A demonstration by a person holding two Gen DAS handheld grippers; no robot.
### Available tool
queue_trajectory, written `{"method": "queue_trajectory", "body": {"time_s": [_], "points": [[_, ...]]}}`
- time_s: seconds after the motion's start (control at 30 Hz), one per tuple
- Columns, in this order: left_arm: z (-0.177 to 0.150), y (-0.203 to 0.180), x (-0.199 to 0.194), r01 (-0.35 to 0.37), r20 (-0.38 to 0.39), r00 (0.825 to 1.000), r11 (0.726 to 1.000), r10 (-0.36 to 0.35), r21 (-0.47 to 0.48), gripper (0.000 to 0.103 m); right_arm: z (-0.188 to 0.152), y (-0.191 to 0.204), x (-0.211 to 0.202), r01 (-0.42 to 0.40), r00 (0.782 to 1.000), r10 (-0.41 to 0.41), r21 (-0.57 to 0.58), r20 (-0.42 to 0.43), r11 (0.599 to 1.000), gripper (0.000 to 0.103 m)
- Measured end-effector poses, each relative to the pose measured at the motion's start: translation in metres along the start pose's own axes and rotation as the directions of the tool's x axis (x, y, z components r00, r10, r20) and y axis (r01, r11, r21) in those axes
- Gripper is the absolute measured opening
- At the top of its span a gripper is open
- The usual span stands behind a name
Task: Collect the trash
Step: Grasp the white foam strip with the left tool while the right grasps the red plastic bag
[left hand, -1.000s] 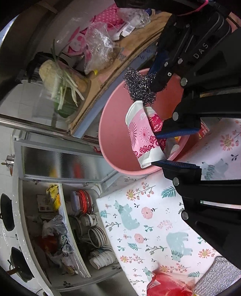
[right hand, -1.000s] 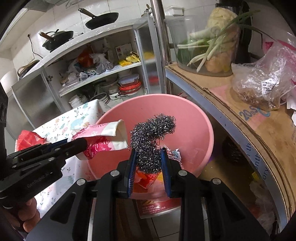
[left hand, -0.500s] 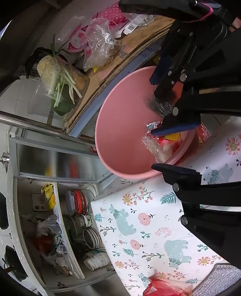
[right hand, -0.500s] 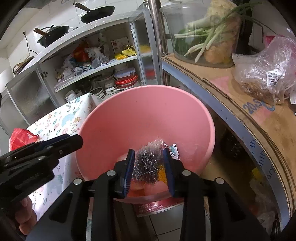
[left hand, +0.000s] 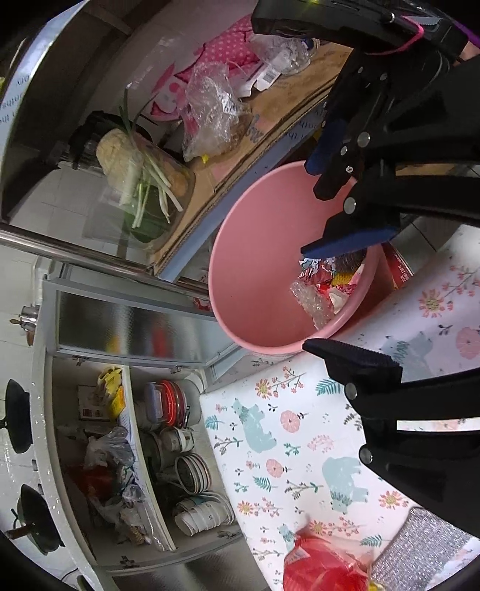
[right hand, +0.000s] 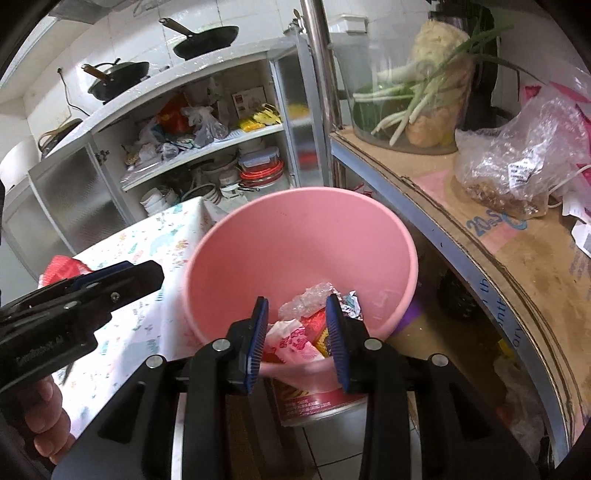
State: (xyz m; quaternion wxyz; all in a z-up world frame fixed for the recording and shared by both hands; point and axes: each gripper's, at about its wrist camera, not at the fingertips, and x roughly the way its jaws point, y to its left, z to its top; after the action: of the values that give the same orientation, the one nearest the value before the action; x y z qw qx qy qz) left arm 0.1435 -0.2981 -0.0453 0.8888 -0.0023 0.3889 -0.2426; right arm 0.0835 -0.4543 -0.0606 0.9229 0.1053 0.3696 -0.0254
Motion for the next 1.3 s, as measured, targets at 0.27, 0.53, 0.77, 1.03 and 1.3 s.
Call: {"method": "queue_trajectory", "body": {"time_s": [0.27,0.53,0.77,1.03,1.3], "points": [[-0.011,0.0,-0.037,-0.01,0.024,1.0,1.0,0.01,0.004,0.049,-0.008,0.021,-0.034,-0.062,0.998,0.062,-0.025,0.031,0.998,0.044],[-0.026,0.009,-0.069,-0.038,0.046,0.998,0.999,0.038,-0.009,0.051,-0.021,0.046,-0.051,-0.101,0.994,0.103,-0.064,0.023,0.993,0.044],[-0.038,0.021,-0.093,-0.058,0.062,0.996,0.998,0.059,-0.025,0.053,-0.029,0.068,-0.064,-0.131,0.991,0.134,-0.105,0.023,0.986,0.044],[-0.057,0.034,-0.115,-0.074,0.064,0.995,0.997,0.076,-0.035,0.055,-0.041,0.092,-0.072,-0.171,0.985,0.173,-0.153,0.002,0.973,0.044],[-0.081,0.061,-0.133,-0.096,0.054,0.994,0.993,0.1,-0.067,0.055,-0.055,0.12,-0.066,-0.222,0.975,0.216,-0.198,-0.05,0.955,0.044]]}}
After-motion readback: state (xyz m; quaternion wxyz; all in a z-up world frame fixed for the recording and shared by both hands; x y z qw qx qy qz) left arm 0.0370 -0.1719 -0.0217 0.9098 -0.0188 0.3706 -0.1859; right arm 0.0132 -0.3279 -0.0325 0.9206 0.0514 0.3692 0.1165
